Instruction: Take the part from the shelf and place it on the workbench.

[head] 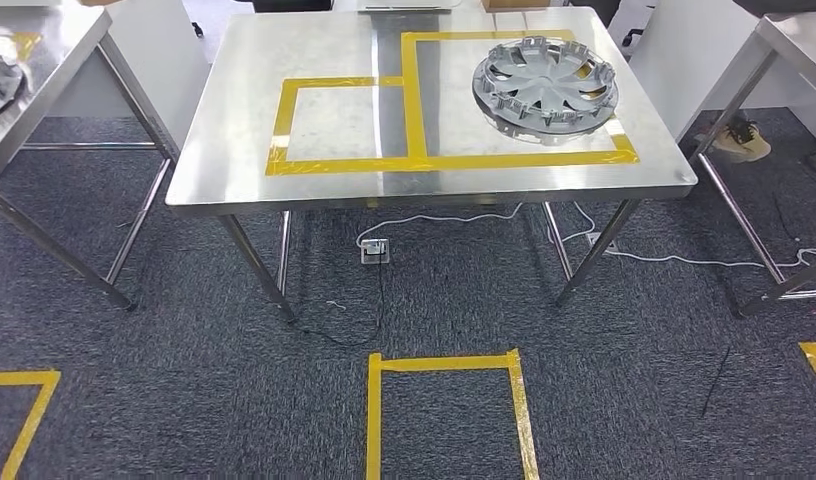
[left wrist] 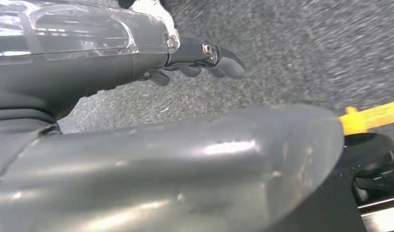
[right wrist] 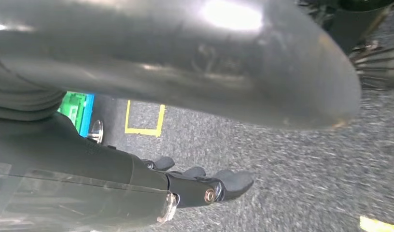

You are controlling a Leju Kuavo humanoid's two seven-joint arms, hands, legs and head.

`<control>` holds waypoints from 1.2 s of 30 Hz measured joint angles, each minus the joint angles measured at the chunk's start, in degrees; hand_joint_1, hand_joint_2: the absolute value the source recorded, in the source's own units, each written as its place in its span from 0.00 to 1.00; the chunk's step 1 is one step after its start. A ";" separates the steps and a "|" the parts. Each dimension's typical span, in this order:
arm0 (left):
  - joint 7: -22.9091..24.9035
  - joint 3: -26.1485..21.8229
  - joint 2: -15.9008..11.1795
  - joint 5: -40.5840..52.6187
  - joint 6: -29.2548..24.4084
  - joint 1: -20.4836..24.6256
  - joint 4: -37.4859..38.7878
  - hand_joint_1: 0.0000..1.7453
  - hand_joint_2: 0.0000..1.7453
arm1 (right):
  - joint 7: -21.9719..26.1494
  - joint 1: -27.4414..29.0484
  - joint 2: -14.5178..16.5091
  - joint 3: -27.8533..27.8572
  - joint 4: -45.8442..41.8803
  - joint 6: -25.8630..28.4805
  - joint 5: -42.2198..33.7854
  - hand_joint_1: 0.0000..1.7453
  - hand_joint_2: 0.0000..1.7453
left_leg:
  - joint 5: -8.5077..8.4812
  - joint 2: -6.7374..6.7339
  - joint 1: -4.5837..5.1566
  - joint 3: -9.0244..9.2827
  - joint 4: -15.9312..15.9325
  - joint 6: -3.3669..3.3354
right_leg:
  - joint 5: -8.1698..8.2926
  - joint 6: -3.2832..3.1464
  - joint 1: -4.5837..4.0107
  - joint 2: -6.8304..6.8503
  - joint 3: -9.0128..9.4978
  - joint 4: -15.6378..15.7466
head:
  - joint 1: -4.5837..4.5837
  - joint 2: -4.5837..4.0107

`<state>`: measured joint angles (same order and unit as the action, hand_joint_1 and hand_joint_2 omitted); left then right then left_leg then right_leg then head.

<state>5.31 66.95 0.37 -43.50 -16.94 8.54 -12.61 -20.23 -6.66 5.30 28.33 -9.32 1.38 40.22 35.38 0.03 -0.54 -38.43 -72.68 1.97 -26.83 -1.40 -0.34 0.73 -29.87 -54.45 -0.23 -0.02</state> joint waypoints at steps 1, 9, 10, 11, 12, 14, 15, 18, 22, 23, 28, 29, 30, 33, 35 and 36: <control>0.00 0.00 -0.03 0.00 -0.01 -0.01 0.00 0.00 0.00 | -0.01 0.01 0.00 0.00 0.01 0.00 0.00 0.00 0.00 | -1.51 -0.02 -0.02 1.46 0.93 0.11 | 0.29 0.15 0.07 0.05 -1.02 -0.60 | 0.03 0.00; -0.09 -0.01 -0.19 0.06 -0.04 0.09 -0.02 0.00 0.00 | -0.03 0.17 -0.04 0.00 0.10 0.01 0.00 0.00 0.00 | -3.71 0.08 0.07 9.88 14.96 -2.25 | 0.96 2.47 0.21 -0.20 -5.03 -4.24 | 0.28 0.00; -0.10 -0.01 -0.20 0.05 -0.04 0.10 -0.03 0.00 0.00 | -0.05 0.27 -0.05 0.00 0.13 0.01 0.00 0.00 0.00 | -4.25 0.08 -0.03 9.37 15.04 -2.78 | -0.64 2.85 0.30 -0.27 -5.51 -5.56 | 0.05 0.00; -0.11 -0.01 -0.21 0.04 -0.04 0.12 -0.03 0.00 0.00 | -0.08 0.33 -0.06 -0.01 0.15 0.01 0.01 0.00 0.00 | -4.78 0.08 -0.09 8.81 15.05 -3.15 | -3.10 3.20 0.41 -0.32 -6.20 -7.96 | -0.18 0.00; -0.13 -0.01 -0.22 0.02 -0.04 0.09 -0.03 0.00 0.00 | -0.10 0.36 -0.03 -0.01 0.18 0.00 0.02 0.00 0.00 | -5.29 0.11 -0.05 8.22 15.03 -3.36 | -5.88 3.48 0.51 -0.34 -6.99 -11.33 | -0.45 0.00; -0.15 -0.01 -0.23 -0.05 -0.04 -0.05 -0.02 0.00 0.00 | -0.14 0.38 0.04 -0.06 0.21 -0.01 0.08 0.00 0.00 | -6.30 0.11 0.10 6.93 14.97 -3.43 | -9.43 3.73 0.65 -0.35 -7.88 -17.63 | -0.63 0.00; -0.15 -0.01 -0.25 -0.09 -0.04 -0.12 -0.02 0.00 0.00 | -0.16 0.37 0.07 -0.12 0.21 -0.02 0.11 0.00 0.00 | -6.77 0.09 0.18 6.30 14.94 -3.39 | -9.51 3.67 0.68 -0.36 -7.38 -18.70 | -0.65 0.00; -0.13 -0.01 -0.33 -0.08 -0.04 -0.26 -0.02 0.00 0.00 | 0.05 0.34 0.07 -0.34 0.21 -0.13 0.16 0.00 0.00 | -7.93 0.03 0.39 5.03 14.92 -3.11 | -5.55 2.60 0.54 -0.52 -0.63 -9.67 | -0.77 0.00; -0.04 -0.01 -0.39 0.04 0.00 -0.27 -0.02 0.00 0.00 | 0.31 0.22 0.19 -0.49 0.21 -0.15 0.11 0.00 0.00 | -9.47 -0.32 0.17 4.20 15.13 -1.83 | -4.24 1.22 -0.19 -0.83 4.33 -0.40 | -0.75 0.00; 0.02 -0.01 -0.41 0.08 0.00 -0.31 -0.02 0.00 0.00 | 0.35 0.27 0.24 -0.51 0.21 -0.16 0.10 0.00 0.00 | -9.68 -0.39 0.08 4.12 15.24 -1.47 | -3.77 0.98 -0.19 -0.80 4.17 -0.09 | -0.79 0.00; 0.18 0.01 -1.19 0.61 -0.07 -0.32 0.00 0.00 0.00 | 1.25 0.30 0.91 -0.56 0.23 -0.41 0.07 0.00 0.00 | -0.85 0.00 -0.07 0.57 5.16 -0.16 | -1.21 -0.21 0.13 -0.21 1.83 0.38 | -0.22 0.00; 0.08 0.02 -1.47 0.67 -0.08 -0.31 0.00 0.00 0.00 | 1.31 0.34 1.26 -0.60 0.23 -0.51 0.09 0.00 0.00 | 0.63 0.03 -0.10 -0.22 1.94 0.07 | -0.92 -0.18 0.12 -0.13 1.06 0.03 | -0.16 0.00; -0.01 0.02 -1.80 0.70 -0.13 -0.32 0.00 0.00 0.00 | 1.27 0.37 1.64 -0.66 0.23 -0.63 0.14 0.00 0.00 | 0.94 0.04 -0.10 -0.31 0.10 0.26 | -0.67 -0.14 0.12 -0.06 0.26 -0.41 | -0.13 0.00; 0.32 0.02 -3.01 0.70 -0.36 -0.28 -0.01 0.00 0.00 | 0.74 0.42 2.73 -0.81 0.29 -0.90 0.50 0.00 0.00 | -2.69 -0.04 -0.19 5.13 6.13 0.44 | -0.26 0.11 0.26 -0.01 -2.08 -2.22 | 0.03 0.00; 1.28 0.01 -3.71 0.69 -0.30 -0.18 -0.04 0.00 0.00 | 0.47 0.41 3.18 -0.84 0.33 -0.69 0.61 0.00 0.00 | -3.52 0.01 -0.12 9.29 12.56 0.10 | -0.09 0.54 0.15 -0.05 -3.29 -3.45 | 0.28 0.00; 1.82 0.00 -3.95 0.65 -0.17 -0.17 -0.05 0.00 0.00 | 0.40 0.42 3.26 -0.85 0.35 -0.45 0.61 0.00 0.00 | -3.24 0.06 -0.05 10.02 14.02 -0.17 | 0.07 0.83 0.08 -0.08 -3.62 -3.82 | 0.33 0.00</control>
<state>7.13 66.95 -3.57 -42.85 -17.11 8.37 -12.67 -19.82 -6.24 8.56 27.47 -8.97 0.93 40.82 32.13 0.09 -0.59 -28.41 -58.65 1.79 -26.76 -0.57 -0.26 0.65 -33.49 -58.27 0.10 -0.02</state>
